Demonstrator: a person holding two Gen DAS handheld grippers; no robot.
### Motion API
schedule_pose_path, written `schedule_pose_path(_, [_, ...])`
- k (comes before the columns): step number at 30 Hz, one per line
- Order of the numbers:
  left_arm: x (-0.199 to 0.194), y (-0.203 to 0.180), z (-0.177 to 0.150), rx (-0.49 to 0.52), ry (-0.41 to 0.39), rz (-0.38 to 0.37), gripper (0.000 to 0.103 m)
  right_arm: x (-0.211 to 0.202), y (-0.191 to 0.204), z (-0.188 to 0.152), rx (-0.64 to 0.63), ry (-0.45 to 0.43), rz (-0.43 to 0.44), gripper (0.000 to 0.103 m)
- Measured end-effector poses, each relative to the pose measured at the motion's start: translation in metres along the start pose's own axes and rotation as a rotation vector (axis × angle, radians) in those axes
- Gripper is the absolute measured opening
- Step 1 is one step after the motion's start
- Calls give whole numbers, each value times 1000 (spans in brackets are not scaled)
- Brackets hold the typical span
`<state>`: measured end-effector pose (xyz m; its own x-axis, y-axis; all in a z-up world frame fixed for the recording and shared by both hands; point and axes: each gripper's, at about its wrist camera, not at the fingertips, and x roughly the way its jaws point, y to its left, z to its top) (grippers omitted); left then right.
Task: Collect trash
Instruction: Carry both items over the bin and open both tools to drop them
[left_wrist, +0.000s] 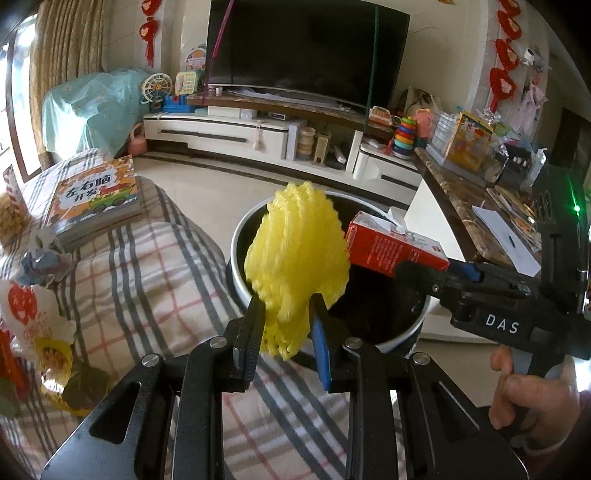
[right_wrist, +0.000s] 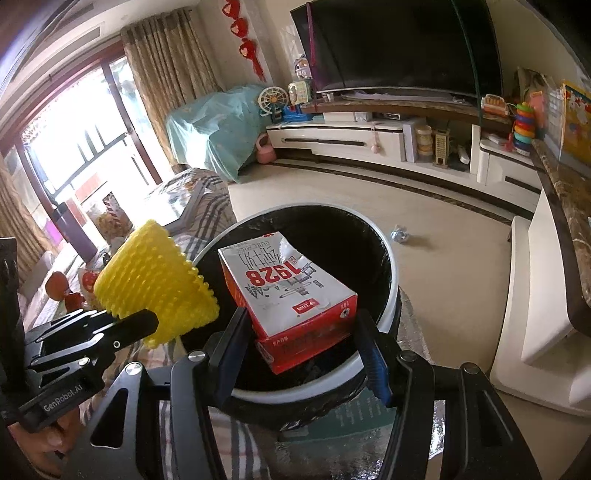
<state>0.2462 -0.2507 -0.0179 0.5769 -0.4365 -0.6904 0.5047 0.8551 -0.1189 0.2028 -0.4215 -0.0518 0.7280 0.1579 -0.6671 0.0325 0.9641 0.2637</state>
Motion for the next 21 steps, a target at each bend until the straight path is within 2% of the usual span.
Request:
schedule_pose_path(9, [11, -3, 14, 1, -1, -1, 25, 10, -2, 9, -14, 13, -15, 58])
schedule_pose_path(11, [12, -3, 16, -3, 1, -2, 36, 11, -3, 10, -12, 17, -17, 59])
schedule_pose_path(13, [10, -2, 16, -9, -8, 6, 52, 11, -4, 11, -4, 17, -19, 59])
schedule_pose_path(15, [7, 0, 15, -18, -21, 10, 60, 11, -5, 13, 2, 16, -19, 62])
schedule_pose_path(17, [4, 2, 13, -25, -25, 7, 60, 11, -5, 13, 4, 15, -24, 68])
schedule_pose_path(21, [-6, 7, 7, -41, -38, 15, 65, 7, -2, 10, 10, 10, -23, 69])
